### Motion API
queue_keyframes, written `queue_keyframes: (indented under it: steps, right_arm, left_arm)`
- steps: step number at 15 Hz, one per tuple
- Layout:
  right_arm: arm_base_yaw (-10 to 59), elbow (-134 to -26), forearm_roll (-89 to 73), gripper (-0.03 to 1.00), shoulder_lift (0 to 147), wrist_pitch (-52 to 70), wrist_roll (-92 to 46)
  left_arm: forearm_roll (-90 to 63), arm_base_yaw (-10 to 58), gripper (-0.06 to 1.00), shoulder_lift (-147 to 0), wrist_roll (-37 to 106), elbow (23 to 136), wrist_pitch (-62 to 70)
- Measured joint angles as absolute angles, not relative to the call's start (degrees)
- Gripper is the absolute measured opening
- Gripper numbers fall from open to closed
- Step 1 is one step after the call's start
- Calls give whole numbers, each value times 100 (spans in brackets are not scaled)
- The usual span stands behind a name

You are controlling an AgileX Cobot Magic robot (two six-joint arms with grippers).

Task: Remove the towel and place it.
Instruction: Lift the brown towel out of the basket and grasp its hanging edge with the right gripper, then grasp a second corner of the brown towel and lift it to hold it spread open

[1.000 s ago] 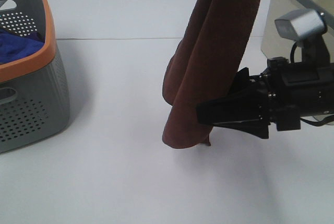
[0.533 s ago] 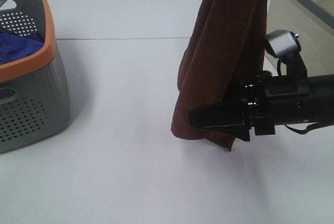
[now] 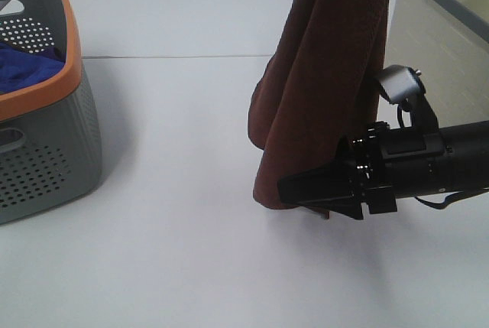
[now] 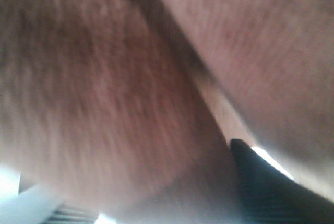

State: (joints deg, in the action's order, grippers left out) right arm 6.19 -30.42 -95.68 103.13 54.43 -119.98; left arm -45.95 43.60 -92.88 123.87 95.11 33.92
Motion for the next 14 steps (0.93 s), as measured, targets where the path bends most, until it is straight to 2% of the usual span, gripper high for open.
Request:
queue_keyframes:
  steps: [5, 10, 14]
  right_arm:
    - [619, -3042, -9500, 52, 10313, 4864, -12009]
    - [619, -3042, -9437, 28, 10313, 4693, -12101]
    - [619, -3042, -9064, 25, 10313, 4698, -11660]
  left_arm:
    - [-4595, 4360, 0, -9288, 12387, 9511, 3392]
    - [-4584, 4360, 0, -9288, 12387, 9511, 3392]
    - [-4555, 4314, 0, -9288, 12387, 9511, 3443]
